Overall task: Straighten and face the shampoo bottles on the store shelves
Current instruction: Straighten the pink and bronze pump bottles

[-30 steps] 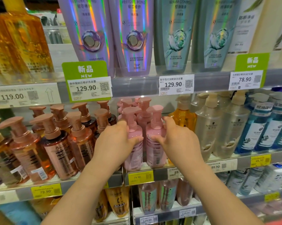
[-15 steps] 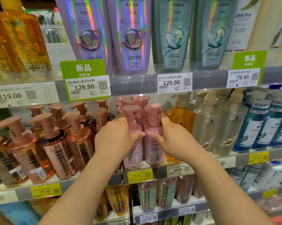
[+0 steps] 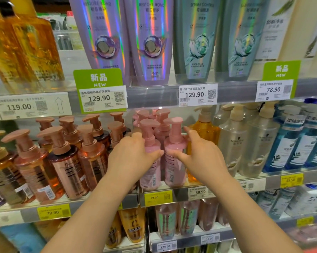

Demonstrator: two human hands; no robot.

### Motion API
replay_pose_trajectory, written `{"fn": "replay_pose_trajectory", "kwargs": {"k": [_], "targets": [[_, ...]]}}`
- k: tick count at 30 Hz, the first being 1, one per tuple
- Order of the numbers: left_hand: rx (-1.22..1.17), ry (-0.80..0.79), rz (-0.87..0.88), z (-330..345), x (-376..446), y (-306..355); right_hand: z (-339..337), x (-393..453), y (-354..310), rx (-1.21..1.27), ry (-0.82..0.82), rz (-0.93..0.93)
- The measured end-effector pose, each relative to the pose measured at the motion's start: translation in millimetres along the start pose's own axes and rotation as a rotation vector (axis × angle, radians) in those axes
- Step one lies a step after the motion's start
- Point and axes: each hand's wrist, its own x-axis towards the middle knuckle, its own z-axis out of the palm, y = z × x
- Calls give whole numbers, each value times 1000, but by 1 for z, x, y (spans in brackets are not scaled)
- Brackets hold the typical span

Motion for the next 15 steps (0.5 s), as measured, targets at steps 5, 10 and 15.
{"fn": "replay_pose_trajectory", "kwargs": {"k": [5,10,15], "targets": [[58,-19,11,-1,4,0,-2,7,2,-25,-168,-96],[-105,-200,8,-10,10,-9,2,3,-2,-104,15,-58],[-125,-190,1,-11,7,-6,1,3,-7,-179,47,-43]]}}
